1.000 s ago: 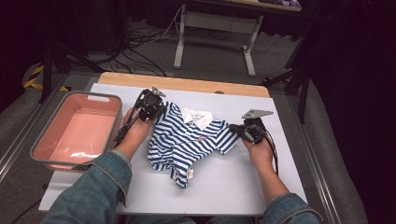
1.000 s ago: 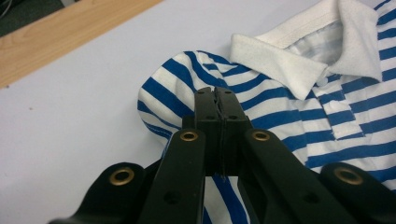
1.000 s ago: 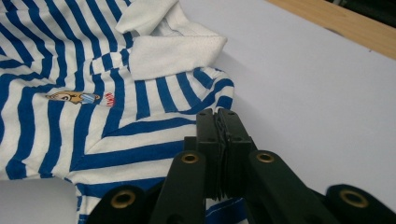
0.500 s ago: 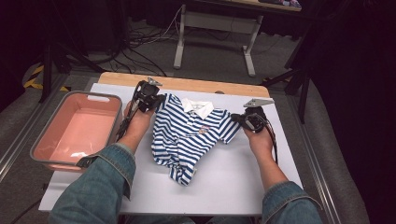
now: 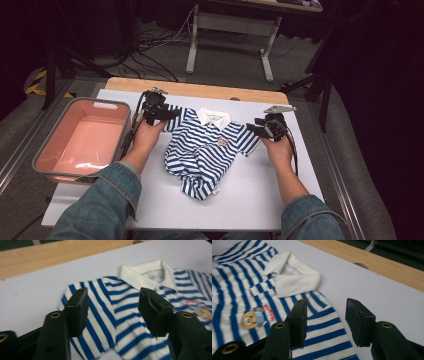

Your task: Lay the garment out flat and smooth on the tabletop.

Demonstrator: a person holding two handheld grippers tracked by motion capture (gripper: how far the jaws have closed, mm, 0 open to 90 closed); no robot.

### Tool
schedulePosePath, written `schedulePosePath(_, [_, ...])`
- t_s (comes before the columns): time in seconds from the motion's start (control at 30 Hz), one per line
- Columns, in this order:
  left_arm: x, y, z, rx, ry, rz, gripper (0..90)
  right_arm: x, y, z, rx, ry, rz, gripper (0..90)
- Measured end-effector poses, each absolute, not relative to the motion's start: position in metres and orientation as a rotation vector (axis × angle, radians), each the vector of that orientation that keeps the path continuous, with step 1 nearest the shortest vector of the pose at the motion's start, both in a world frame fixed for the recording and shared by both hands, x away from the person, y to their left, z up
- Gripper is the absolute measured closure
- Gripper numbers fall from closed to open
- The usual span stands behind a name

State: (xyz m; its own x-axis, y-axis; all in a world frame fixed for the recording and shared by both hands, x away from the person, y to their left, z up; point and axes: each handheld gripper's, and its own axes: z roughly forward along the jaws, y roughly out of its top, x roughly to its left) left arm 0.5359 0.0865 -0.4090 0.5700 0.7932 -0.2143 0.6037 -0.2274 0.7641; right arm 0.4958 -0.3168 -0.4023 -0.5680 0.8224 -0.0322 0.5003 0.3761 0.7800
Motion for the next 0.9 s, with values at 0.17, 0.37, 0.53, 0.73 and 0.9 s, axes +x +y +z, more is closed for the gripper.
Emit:
schedulePosePath(0.17, [0.510,0.091,-0.411,1.957,1.038,0.141,37.7,0.468,-0.306,-0.404,1.069,2.303,1.102,48.6])
schedulePosePath(0.37, [0.485,0.088,-0.409,2.040,0.907,0.102,34.8,0.439,-0.293,-0.407,0.983,2.384,1.154,48.1])
schedulePosePath(0.53, [0.468,0.086,-0.408,2.115,0.799,0.081,33.6,0.421,-0.281,-0.411,0.911,2.437,1.133,47.7])
schedulePosePath(0.73, [0.447,0.096,-0.410,2.144,0.720,0.050,35.6,0.398,-0.267,-0.420,0.832,2.500,1.159,46.2])
schedulePosePath(0.9, [0.433,0.098,-0.412,2.155,0.688,0.034,36.5,0.393,-0.259,-0.429,0.814,2.526,1.139,43.5])
